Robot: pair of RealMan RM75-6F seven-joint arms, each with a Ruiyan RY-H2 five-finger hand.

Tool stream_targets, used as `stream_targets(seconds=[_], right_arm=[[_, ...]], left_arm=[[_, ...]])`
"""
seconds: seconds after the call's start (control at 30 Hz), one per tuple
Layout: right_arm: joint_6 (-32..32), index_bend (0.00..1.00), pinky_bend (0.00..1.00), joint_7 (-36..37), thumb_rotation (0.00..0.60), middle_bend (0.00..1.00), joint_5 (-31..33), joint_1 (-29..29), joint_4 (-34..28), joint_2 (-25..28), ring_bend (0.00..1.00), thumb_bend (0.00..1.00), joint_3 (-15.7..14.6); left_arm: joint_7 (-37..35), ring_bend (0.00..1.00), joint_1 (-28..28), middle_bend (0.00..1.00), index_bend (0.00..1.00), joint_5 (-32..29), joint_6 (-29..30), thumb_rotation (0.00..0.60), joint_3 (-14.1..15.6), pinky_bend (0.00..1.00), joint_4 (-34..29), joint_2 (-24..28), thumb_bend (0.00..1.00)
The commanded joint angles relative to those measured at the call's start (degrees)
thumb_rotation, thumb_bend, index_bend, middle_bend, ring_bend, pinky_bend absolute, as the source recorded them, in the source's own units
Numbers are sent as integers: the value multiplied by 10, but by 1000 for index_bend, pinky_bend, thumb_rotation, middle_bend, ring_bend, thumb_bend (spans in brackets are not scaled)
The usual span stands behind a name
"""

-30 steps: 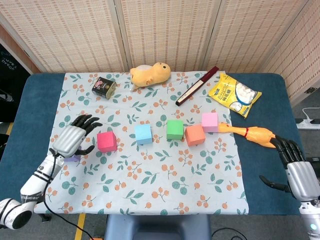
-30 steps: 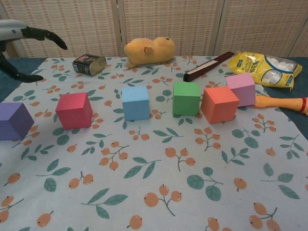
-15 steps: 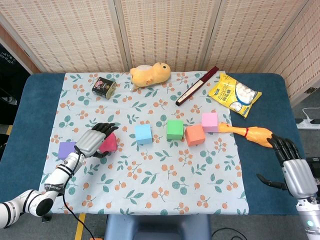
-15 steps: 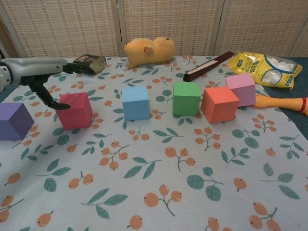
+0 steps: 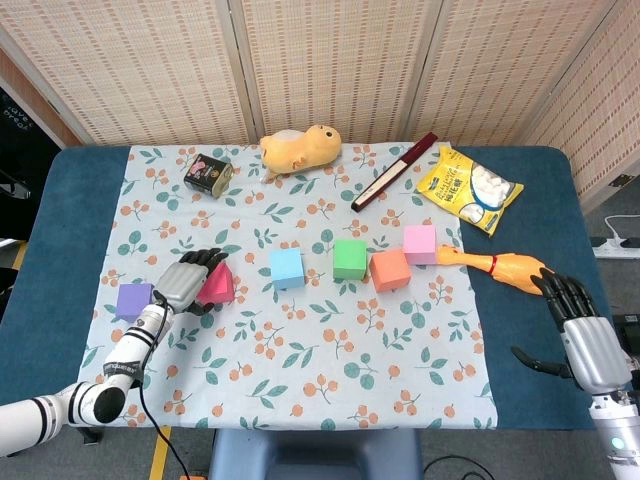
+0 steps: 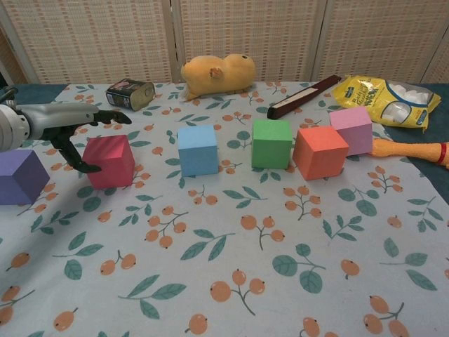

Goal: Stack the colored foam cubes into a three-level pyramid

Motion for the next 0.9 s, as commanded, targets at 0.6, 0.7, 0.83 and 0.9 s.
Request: stream_targets(seconds=[0.6, 0.7, 0.83, 0.9], right_arm=[[-3, 0, 4, 2, 488, 0, 9, 0, 5, -3, 0, 0, -3], [-5, 0, 4, -6, 489, 0, 13, 0, -1, -2, 0, 0, -3], [-1, 0, 4, -12, 490, 0, 16, -4, -6, -2, 0, 0, -3], [0, 0, 4, -14, 490, 0, 17, -5, -9, -2, 0, 0, -3]], left_arm=[[26, 293, -18, 185, 176, -17, 21, 600, 18, 345, 73, -51, 282], [37, 387, -29, 286, 246, 9, 16, 600, 24, 364, 103, -52, 281], [13, 412, -35, 333, 278, 45, 4, 600, 22, 371, 113, -44, 281], [-4, 415, -38, 348, 281, 64, 2, 600, 18, 373, 114, -38, 283]])
